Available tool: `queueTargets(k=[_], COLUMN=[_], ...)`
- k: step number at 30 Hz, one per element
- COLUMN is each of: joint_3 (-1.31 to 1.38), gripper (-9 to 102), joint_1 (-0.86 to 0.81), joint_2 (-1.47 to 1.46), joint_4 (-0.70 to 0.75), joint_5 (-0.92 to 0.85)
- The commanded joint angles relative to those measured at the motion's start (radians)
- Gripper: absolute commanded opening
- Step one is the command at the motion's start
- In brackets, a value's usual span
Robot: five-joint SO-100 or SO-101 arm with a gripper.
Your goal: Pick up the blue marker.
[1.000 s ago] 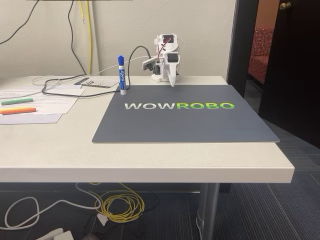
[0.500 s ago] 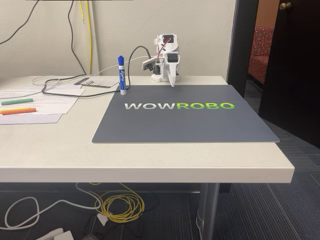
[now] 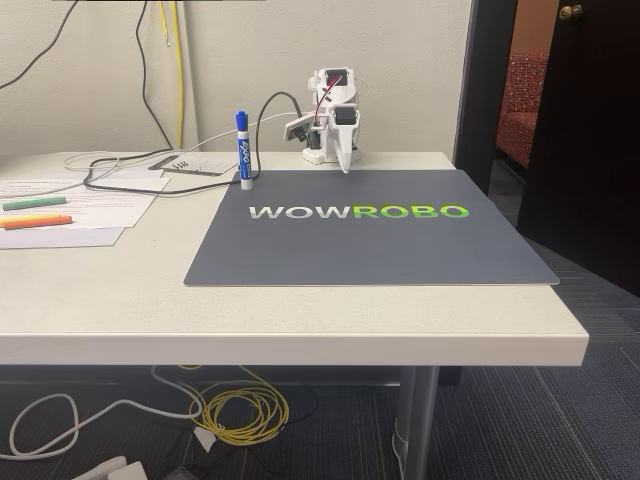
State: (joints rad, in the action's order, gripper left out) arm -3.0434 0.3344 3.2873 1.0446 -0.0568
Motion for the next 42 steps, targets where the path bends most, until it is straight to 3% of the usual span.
queueTargets(k=[1,36,42], joint_3=[0.000,0.098,0.265], gripper=[0,0,0], joint_1=[0.005,-0.052,-0.109], joint_2=[0.063,0.061,0.061], joint_4=[0.000,-0.021,0.049], joint_5=[0.005,-0.011,-0.187])
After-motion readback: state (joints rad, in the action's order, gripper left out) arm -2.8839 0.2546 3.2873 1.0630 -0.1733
